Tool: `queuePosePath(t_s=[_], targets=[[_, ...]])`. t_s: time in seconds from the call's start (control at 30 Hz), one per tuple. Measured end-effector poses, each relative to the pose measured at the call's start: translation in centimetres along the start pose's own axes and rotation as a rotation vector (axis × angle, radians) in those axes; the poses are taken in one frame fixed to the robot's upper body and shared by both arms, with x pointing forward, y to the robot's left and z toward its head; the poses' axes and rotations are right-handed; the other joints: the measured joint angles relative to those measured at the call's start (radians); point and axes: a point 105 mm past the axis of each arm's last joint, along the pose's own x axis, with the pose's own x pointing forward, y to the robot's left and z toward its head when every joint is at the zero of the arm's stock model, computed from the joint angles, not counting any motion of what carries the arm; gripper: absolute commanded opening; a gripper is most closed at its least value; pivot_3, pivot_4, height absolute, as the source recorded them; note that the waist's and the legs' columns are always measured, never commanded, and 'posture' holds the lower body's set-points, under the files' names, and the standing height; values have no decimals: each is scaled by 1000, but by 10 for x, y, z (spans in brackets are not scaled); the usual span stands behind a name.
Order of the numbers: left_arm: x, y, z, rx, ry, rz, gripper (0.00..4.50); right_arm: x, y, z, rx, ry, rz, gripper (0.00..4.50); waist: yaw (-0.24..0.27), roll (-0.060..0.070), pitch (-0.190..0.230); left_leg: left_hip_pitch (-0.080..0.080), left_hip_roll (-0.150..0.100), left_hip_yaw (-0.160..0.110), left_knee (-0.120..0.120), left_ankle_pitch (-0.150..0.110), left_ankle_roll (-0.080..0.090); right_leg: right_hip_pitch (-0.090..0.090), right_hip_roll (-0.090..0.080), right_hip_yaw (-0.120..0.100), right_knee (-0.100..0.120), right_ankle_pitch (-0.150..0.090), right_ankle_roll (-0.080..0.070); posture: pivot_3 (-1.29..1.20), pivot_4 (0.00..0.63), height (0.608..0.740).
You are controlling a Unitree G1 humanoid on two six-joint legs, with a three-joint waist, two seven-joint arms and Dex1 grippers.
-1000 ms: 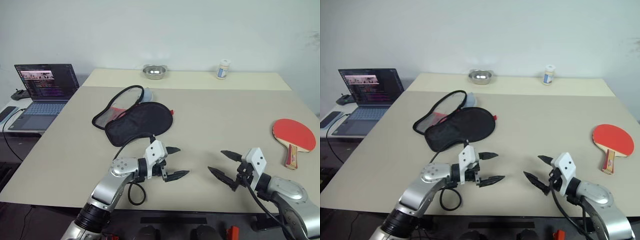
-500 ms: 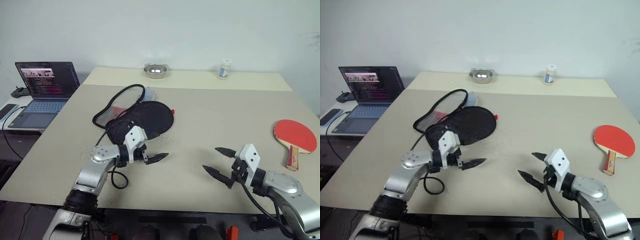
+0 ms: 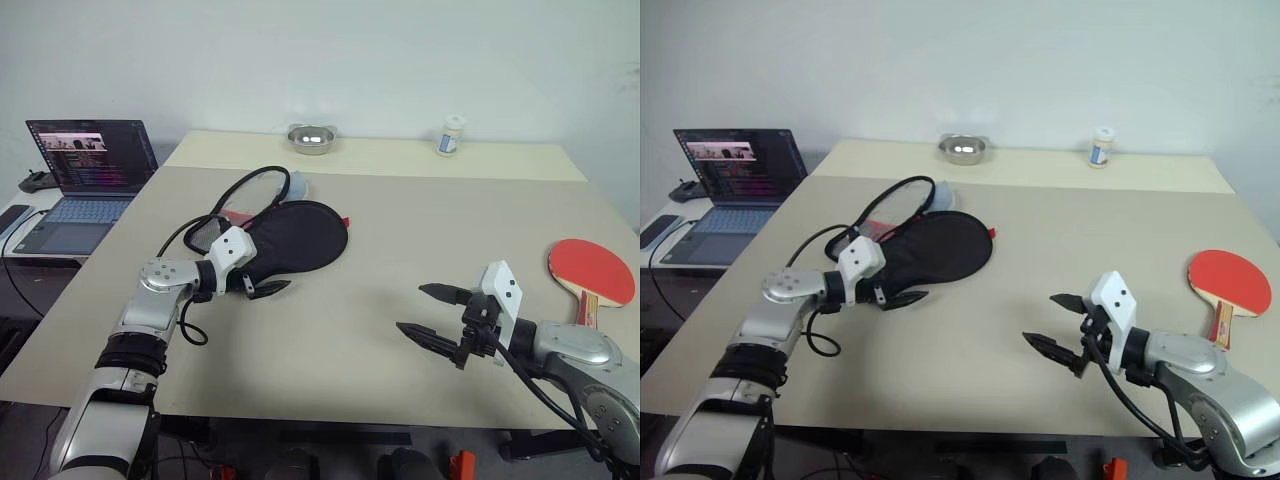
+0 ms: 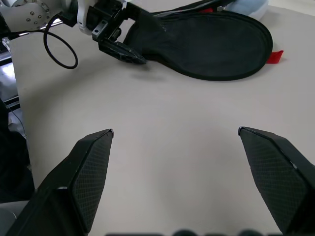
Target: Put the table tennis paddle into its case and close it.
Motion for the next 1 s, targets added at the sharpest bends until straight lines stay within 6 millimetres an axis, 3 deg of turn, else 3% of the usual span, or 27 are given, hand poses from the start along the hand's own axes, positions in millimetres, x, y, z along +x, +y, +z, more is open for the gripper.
queuePosePath(t_s=[0.3, 0.4, 0.77, 1.0], targets=[[-8, 9, -23, -54, 126, -28, 4500, 0, 0, -4, -2, 1, -15, 4475, -1, -2, 1, 0, 0, -1, 1, 0, 0, 0, 1, -2, 1, 0, 0, 0, 150, 740], [-9, 10, -27, -58, 136, -29, 3867, -1, -1, -5, -8, 4, -30, 4500, -1, -2, 1, 0, 0, -1, 1, 0, 0, 0, 1, -2, 1, 0, 0, 0, 150, 740], [0, 1, -29, -100, 109, -61, 30, -1, -4, -1, -31, -9, -42, 4500, 0, -2, 0, 0, 0, -2, 2, 0, 0, 1, 1, -3, 3, 0, 0, 0, 150, 740], [16, -10, -23, -116, 42, -43, 30, -8, -5, -10, -42, 29, -41, 4500, 19, -2, 0, 1, -1, -3, 3, 0, 0, 3, 0, -4, 2, 0, 0, 0, 150, 740]])
